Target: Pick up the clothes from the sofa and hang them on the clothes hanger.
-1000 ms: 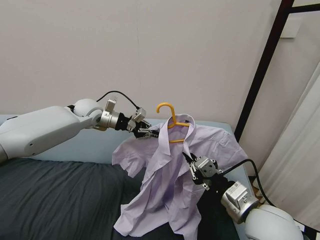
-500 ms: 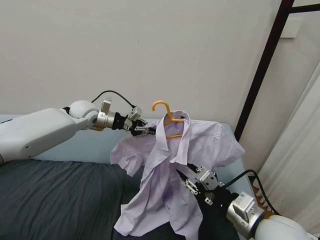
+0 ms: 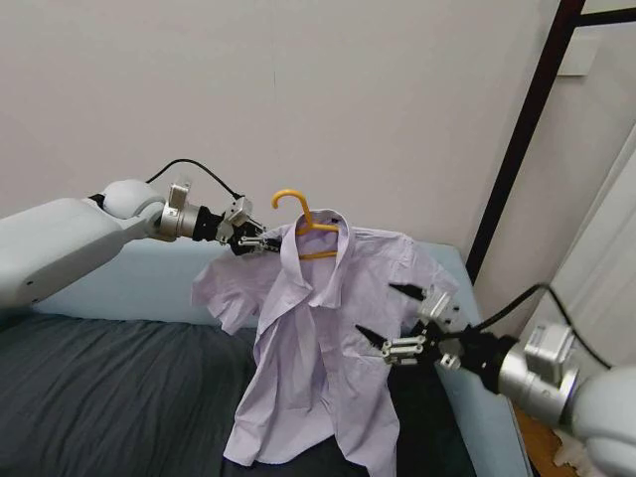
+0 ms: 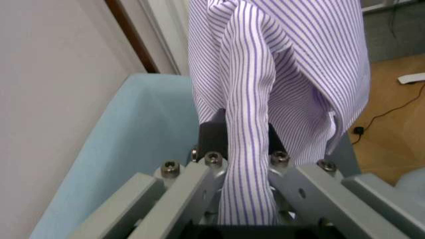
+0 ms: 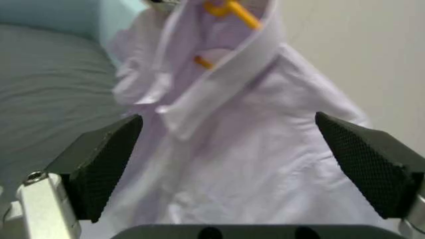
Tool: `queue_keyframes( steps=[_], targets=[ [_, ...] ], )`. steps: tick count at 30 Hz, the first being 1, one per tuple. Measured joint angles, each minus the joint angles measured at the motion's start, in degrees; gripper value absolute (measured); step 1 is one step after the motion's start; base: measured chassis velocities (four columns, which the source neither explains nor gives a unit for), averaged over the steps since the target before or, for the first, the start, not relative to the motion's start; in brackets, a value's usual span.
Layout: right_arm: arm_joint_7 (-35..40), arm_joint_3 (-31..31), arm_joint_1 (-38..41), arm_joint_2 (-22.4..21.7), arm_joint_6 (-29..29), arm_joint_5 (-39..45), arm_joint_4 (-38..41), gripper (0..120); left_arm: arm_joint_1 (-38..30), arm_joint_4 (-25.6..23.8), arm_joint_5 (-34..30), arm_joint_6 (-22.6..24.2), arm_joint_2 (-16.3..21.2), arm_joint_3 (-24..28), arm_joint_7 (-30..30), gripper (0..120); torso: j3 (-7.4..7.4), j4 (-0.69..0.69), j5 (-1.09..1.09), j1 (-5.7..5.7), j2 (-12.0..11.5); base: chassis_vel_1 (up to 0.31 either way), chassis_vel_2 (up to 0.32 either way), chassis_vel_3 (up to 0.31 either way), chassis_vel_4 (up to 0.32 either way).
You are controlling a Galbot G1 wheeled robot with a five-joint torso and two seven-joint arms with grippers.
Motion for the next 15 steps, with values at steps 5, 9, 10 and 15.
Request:
queue_keyframes(
  steps=[5,9,10,15],
  targets=[
    [-8.13,0.87,5.99,-4.25,-2.16,4.43,-5.68,100,-1.31,-1.19,0.6,0.08,-1.01,-0.36,3.44,1,0.01,-0.01,0.04,0.0,-0.01,0.0,0.0,0.0,0.0],
    [-10.0,0.77,7.91,-7.11,-3.69,5.89,-7.05,100,-1.85,-2.08,0.98,0.43,-2.59,-0.34,5.03,1,0.0,-0.03,0.0,0.0,0.0,0.0,0.0,0.0,0.0],
    [-10.0,0.77,7.91,-7.11,-3.69,5.89,-7.05,100,-1.85,-2.08,0.98,0.43,-2.59,-0.34,5.03,1,0.0,-0.03,0.0,0.0,0.0,0.0,0.0,0.0,0.0],
    [-13.8,0.44,7.58,-10.43,-4.89,6.53,-8.47,100,-1.43,-4.8,1.99,1.22,-3.11,-0.25,5.33,1,0.0,-0.02,0.04,0.0,0.0,0.0,0.0,0.0,0.0]
  ],
)
